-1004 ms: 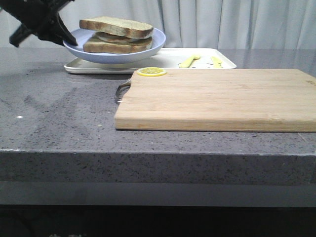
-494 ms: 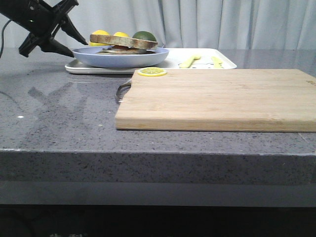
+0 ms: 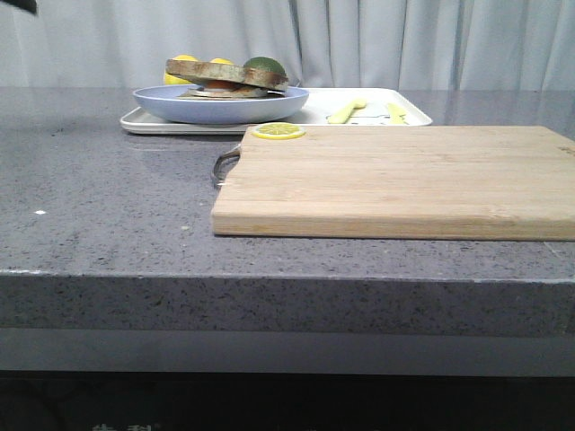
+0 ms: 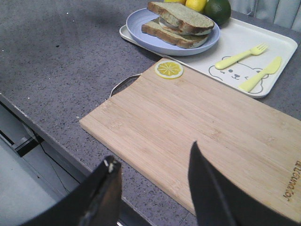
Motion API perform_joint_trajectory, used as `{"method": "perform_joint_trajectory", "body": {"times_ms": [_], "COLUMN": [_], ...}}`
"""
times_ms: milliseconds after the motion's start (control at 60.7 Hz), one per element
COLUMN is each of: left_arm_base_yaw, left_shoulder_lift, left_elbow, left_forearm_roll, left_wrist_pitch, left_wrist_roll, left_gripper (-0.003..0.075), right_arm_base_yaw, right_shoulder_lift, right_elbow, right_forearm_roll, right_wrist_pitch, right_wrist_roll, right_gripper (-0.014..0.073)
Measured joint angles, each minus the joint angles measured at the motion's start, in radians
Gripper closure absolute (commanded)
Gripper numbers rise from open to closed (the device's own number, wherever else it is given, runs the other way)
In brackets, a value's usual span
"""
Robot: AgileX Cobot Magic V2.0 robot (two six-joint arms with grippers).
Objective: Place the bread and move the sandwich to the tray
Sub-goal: 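Release the plate and retract the left gripper from the tray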
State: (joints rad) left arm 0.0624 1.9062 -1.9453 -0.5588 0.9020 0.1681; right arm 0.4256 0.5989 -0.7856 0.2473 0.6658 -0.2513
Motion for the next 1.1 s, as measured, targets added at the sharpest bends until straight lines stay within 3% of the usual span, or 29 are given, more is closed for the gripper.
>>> {"method": "perform_joint_trajectory", "body": {"times_ms": [148, 428, 873, 1103], "left_arm_base_yaw": [0.0, -0.026, -0.374, -0.447], "left_shoulder_lift": [-0.155, -0.482, -0.91, -1.115], "left_elbow": [0.102, 0.448, 0.878, 1.062], "left_forearm_roll": [0.031, 0.043, 0.109, 0.177], "left_wrist_pitch": [0.0, -0.108, -0.174, -0.163], "left_wrist_roll": [0.062, 0.173, 0.257, 0.251], "left_gripper": [0.0342, 0.0342, 0.0343, 0.0382], "right_arm_base_yaw": [0.0, 0.0, 0.0, 0.0], "right_shoulder_lift": [0.0, 0.0, 0.0, 0.0], "right_elbow": [0.0, 0.0, 0.0, 0.0], "right_forearm_roll": [0.0, 0.0, 0.0, 0.0], "right_wrist_pitch": [0.0, 0.0, 0.0, 0.0], "right_wrist_roll": [0.0, 0.0, 0.0, 0.0], "right_gripper": [0.0231, 0.0231, 0.0231, 0.0231]}}
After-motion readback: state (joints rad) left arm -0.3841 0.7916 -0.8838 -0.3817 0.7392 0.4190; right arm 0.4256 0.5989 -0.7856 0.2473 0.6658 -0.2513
